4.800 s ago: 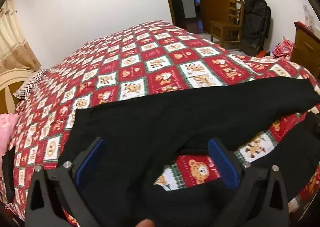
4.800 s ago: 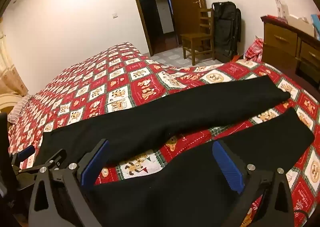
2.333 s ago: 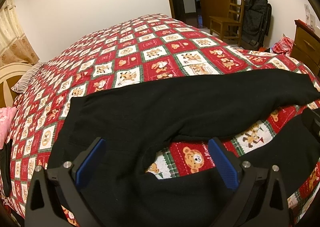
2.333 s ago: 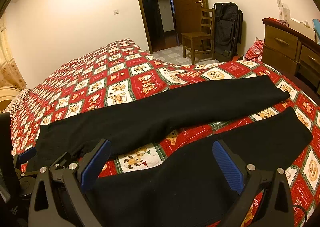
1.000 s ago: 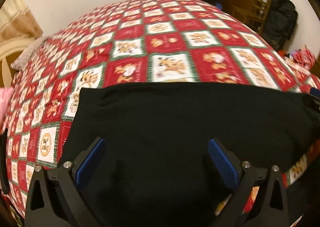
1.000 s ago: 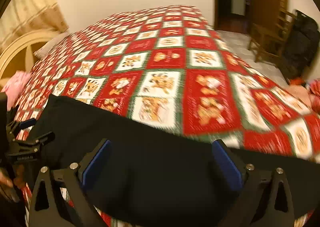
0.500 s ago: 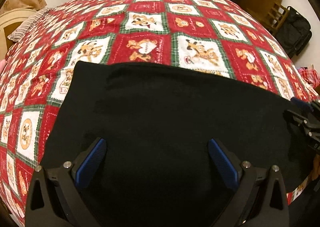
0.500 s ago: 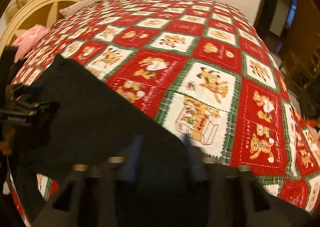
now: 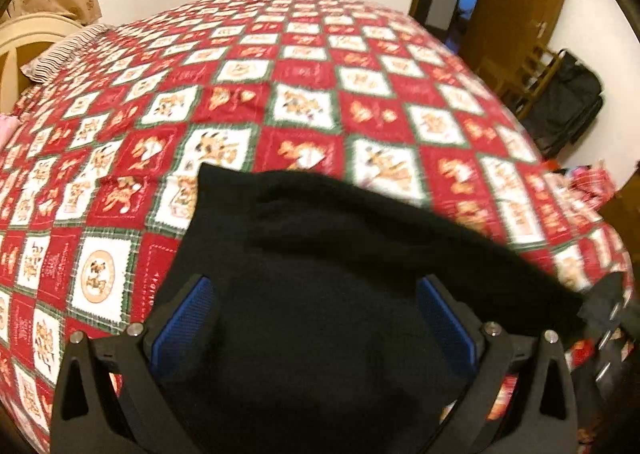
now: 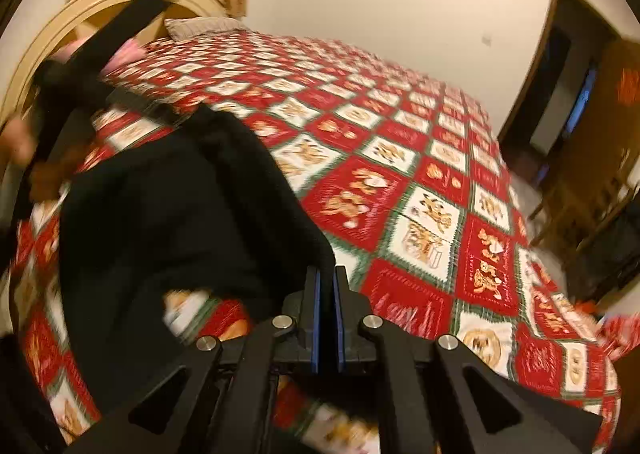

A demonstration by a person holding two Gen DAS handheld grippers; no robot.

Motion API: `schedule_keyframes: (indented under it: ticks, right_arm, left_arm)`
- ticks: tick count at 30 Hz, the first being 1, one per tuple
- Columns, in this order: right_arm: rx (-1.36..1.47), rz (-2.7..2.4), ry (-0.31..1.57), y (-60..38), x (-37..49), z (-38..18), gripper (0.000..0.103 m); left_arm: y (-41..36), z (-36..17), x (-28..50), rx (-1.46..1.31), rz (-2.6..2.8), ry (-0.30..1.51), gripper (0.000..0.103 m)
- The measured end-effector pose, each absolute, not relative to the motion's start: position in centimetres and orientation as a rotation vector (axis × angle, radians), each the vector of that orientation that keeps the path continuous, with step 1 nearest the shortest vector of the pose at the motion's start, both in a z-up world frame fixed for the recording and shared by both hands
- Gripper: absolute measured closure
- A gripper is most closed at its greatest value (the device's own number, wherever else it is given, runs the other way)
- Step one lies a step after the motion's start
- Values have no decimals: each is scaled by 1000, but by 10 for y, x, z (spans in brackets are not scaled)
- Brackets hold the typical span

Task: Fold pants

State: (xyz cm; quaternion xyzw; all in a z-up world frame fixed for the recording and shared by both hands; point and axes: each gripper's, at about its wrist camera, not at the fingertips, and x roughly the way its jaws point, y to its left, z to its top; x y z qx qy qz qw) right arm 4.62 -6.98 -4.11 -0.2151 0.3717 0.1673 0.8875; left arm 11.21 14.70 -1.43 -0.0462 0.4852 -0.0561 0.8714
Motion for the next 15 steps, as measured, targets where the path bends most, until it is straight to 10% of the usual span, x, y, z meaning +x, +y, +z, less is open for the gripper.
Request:
schedule_keyframes:
  ticks: [15]
  right_arm:
    - [-630, 347, 629, -32, -36, -64, 98]
  left_arm:
    - [137, -48, 136, -110, -46, 1175, 2]
